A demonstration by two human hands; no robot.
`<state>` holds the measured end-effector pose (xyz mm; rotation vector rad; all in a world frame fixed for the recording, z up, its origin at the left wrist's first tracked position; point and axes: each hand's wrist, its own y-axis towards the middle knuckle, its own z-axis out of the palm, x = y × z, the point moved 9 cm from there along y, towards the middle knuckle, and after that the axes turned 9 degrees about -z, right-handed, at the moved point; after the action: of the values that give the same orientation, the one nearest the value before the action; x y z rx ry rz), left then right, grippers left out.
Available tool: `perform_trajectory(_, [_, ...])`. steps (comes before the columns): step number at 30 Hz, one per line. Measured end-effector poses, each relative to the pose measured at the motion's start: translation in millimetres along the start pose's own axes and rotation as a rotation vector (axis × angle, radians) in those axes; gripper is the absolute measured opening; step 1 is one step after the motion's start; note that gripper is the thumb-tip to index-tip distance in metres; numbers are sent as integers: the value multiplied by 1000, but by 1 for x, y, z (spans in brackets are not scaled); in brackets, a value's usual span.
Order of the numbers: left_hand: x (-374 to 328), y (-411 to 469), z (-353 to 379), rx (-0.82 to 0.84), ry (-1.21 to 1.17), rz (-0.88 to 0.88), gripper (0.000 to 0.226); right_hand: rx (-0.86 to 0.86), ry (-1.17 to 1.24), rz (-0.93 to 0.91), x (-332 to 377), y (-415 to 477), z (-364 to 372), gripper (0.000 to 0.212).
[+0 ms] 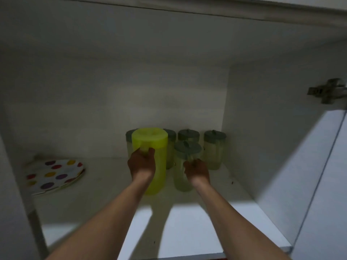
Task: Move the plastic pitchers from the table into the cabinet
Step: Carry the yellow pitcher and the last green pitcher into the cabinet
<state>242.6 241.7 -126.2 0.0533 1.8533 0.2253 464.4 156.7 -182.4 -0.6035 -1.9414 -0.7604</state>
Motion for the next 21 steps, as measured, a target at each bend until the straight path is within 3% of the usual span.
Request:
perform_trajectory(3, [3,2,2,17,80,-3,40,30,-51,14,1,0,1,25])
perform_trajectory(8, [-1,-6,-5,24,107,54,64,71,-185,23,5,-8,-5,64])
perform_trajectory(11, [-9,-18,-21,-78,178,77,75,42,-344,-21,17,-20,-20,84])
perform_trajectory(16, [-41,-51,-47,-88,321,252,63,-28,-476,-66,54,-63,-58,51])
perform_trajectory(21, [-78,-100,-71,-80,404,483,56,-23,-603,-119,90,-121,-105,59])
